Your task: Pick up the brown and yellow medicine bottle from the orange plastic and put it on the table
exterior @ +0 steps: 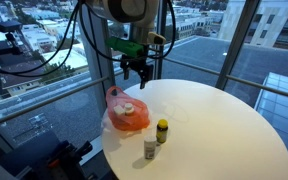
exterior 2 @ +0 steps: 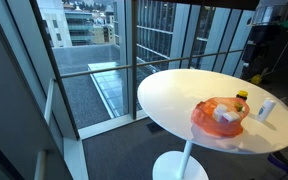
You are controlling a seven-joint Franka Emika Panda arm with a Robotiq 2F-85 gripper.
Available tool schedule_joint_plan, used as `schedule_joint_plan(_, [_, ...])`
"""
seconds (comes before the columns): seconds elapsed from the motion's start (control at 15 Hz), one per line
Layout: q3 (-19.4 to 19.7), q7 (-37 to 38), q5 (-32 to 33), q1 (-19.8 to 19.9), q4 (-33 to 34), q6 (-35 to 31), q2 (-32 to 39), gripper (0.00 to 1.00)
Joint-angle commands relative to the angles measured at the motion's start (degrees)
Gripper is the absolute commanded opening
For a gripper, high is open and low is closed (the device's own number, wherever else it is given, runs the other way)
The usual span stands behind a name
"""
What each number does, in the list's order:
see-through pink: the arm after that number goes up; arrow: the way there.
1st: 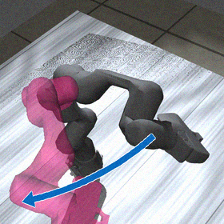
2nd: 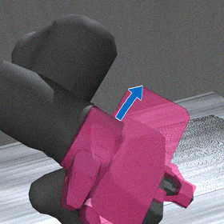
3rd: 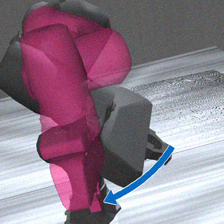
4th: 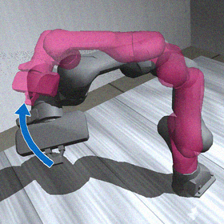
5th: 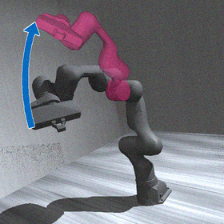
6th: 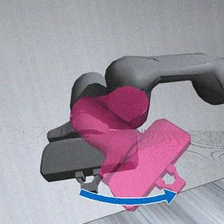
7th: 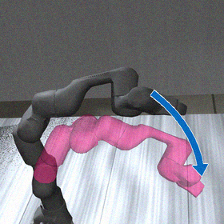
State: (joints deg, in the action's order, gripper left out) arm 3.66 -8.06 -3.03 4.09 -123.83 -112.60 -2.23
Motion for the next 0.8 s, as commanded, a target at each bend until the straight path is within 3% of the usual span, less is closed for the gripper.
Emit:
schedule_joint_plan(0.0, [-0.86,2.31,0.79,-1.06,-2.19,5.03,-6.24,1.0])
schedule_joint_plan(0.4, [-2.38,3.14,1.93,-2.44,-2.97,10.59,-11.8,1.0])
schedule_joint_plan(0.73, [-2.44,1.64,0.89,-3.12,-2.43,10.94,-10.73,1.0])
